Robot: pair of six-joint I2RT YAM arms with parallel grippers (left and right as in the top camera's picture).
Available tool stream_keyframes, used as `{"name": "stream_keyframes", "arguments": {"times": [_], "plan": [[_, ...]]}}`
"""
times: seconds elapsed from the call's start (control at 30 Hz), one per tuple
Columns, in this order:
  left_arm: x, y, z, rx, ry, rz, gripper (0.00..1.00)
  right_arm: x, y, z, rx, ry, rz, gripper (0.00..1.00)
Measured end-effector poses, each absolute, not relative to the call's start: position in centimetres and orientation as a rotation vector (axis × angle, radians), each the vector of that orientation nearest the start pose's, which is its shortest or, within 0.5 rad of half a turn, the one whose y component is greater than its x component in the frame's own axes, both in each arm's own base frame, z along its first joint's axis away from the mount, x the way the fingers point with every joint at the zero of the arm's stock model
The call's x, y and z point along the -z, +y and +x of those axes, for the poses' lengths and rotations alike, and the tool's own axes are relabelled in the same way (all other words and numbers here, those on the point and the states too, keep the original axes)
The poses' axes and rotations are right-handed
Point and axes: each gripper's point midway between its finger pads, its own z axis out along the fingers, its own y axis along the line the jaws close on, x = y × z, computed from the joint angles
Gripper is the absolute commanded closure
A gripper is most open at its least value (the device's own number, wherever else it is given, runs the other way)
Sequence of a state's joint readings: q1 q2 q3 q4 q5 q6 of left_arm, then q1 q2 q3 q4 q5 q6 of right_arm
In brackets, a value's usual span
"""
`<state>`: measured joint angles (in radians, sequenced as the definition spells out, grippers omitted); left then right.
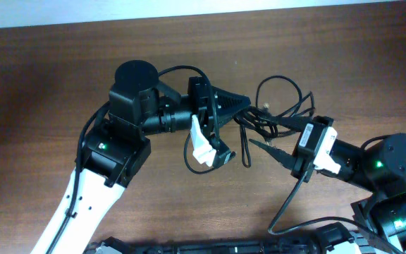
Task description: Untangle cables
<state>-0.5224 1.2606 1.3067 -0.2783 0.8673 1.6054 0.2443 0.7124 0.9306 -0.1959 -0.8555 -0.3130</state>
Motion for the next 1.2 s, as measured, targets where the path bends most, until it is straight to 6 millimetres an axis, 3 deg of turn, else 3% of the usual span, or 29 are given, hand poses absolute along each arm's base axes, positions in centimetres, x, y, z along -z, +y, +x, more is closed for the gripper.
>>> {"name": "stream_keyframes", "arguments": {"times": [0.1, 0.17, 0.2, 0.57, 0.77, 0.87, 1.03, 1.2], "plan": [[-39.6, -29.5, 24.7, -0.02, 0.252, 1.692, 1.0, -39.9, 18.3, 19.6, -0.612, 1.213, -1.042, 0.72], [-39.6, -29.5, 24.6, -0.017, 0.248, 1.691, 1.0, -39.7, 18.3, 19.8, -0.612, 1.219, -1.044, 0.93], [-39.6, -29.5, 24.6, -0.015, 0.246, 1.691, 1.0, -39.6, 18.3, 19.9, -0.612, 1.22, -1.046, 0.96], [-39.5, -29.4, 24.6, -0.01, 0.254, 1.696, 1.0, -40.3, 18.4, 19.8, -0.59, 1.173, -1.059, 0.96], [-36.1, -28.8, 24.0, 0.103, 0.401, 1.798, 1.0, -43.7, 18.5, 19.6, -0.502, 0.979, -1.065, 0.96], [-34.2, -28.3, 22.8, 0.204, 0.471, 1.853, 1.0, -44.3, 18.5, 19.4, -0.448, 0.916, -1.087, 0.96], [-32.6, -27.8, 21.2, 0.328, 0.542, 1.9, 1.0, -44.3, 18.5, 19.4, -0.411, 0.888, -1.111, 0.96], [-32.9, -27.8, 23.1, 0.276, 0.667, 1.858, 1.0, -42.8, 18.6, 19.6, -0.441, 0.96, -1.121, 0.96]]}}
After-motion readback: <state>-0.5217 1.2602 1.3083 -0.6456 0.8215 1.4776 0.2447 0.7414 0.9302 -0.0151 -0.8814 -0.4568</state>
